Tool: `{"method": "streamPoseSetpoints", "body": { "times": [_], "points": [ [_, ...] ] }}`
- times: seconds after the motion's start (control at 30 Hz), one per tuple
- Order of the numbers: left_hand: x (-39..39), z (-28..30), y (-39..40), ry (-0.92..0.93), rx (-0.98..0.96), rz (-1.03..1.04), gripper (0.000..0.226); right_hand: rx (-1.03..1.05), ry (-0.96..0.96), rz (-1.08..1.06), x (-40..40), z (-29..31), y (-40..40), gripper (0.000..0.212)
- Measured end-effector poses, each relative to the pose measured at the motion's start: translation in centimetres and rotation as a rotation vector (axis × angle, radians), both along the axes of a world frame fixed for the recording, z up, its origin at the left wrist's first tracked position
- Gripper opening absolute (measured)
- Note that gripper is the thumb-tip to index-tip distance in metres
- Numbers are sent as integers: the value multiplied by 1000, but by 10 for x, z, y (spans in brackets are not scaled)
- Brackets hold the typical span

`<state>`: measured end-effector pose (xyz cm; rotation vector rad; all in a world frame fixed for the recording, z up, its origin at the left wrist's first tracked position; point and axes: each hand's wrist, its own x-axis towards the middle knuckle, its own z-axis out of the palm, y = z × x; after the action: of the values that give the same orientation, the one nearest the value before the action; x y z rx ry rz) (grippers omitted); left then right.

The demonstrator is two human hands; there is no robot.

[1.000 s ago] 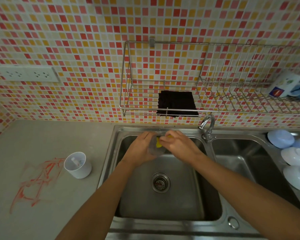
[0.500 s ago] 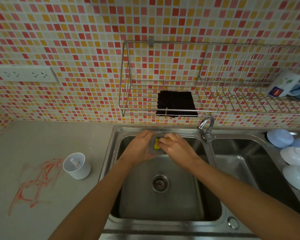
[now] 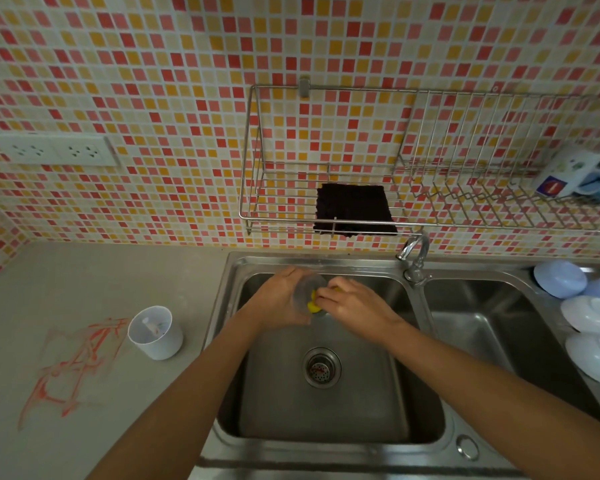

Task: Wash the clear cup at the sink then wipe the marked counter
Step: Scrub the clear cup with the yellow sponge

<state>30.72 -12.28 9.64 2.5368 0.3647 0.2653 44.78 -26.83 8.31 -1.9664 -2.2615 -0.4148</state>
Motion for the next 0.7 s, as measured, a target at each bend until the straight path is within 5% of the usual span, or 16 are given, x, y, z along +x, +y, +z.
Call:
{"method": "streamPoseSetpoints", "body": {
  "times": [0.2,0.37,0.57,0.7],
  "points": [
    [-2,-8,1,-75,-113,103,96,170,-14,-37,-3,-3,-1,21],
    [0,-21,-15,-197,80,327,92,228,23,-70,-12,0,1,21],
    [-1,-27,1,-220,146,213,77,-84,650,-222,-24,7,2,35],
    [-2,-19,2,-199,150,120,74,-121,521,-126,-13,7,2,39]
  ]
}}
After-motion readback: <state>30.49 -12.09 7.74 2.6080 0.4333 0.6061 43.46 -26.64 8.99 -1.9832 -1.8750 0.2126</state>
